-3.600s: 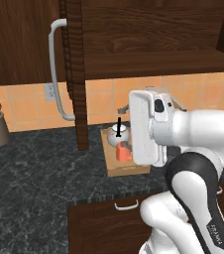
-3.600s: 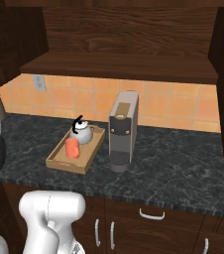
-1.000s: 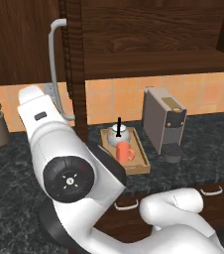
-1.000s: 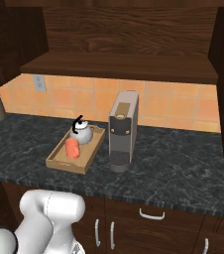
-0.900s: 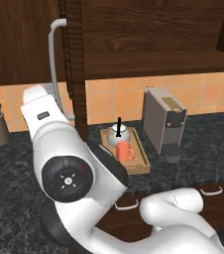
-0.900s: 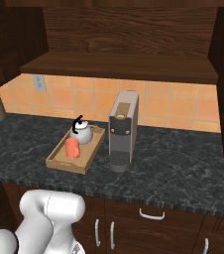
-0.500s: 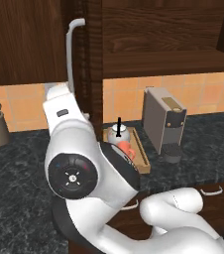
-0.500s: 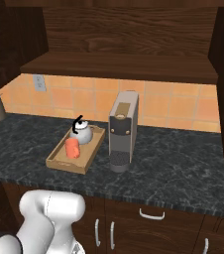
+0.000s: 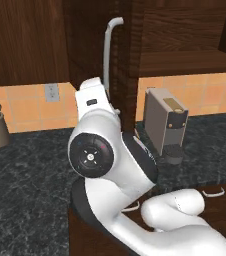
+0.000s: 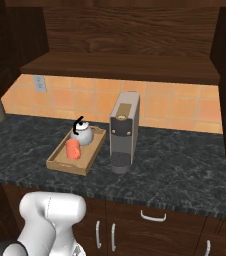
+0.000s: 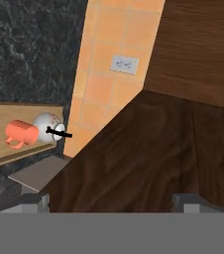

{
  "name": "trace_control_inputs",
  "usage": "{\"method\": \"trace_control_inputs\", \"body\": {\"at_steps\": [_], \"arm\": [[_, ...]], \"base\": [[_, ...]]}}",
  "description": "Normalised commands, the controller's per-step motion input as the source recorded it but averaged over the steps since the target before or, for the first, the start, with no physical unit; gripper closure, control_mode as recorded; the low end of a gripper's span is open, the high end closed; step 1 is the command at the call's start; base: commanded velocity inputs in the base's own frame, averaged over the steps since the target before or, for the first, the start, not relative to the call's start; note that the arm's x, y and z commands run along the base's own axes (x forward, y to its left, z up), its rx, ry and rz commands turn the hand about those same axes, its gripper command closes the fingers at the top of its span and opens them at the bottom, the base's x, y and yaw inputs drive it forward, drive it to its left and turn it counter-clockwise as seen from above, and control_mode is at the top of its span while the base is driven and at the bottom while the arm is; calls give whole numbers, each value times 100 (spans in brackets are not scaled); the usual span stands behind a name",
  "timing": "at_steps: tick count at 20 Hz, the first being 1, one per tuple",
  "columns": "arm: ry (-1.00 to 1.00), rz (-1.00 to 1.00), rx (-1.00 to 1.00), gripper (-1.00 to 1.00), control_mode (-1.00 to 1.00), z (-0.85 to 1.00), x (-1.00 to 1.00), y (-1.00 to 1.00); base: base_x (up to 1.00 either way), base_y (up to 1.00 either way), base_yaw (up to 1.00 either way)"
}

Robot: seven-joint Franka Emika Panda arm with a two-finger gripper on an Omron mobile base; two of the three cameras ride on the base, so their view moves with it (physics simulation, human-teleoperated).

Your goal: Pick the kettle from the counter and place it on the tray. Then pick the mug from the cabinet and place it on the tray. Then close the cabinet doors.

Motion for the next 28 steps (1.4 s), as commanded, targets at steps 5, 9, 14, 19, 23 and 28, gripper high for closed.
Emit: {"method": "trace_control_inputs", "body": {"at_steps": [5,9,14,19,23,28], "arm": [[10,-12,0,-100,-100,0,47,-80],[15,-3,0,-100,-100,0,70,-69],[19,0,0,-100,-100,-3,86,-60],[19,0,0,-100,-100,-15,75,-71],[4,0,0,-100,-100,-12,59,-75],[1,0,1,-100,-100,-1,60,-72]], "base": [[0,0,0],[0,0,0],[0,0,0],[0,0,0],[0,0,0],[0,0,0]]}}
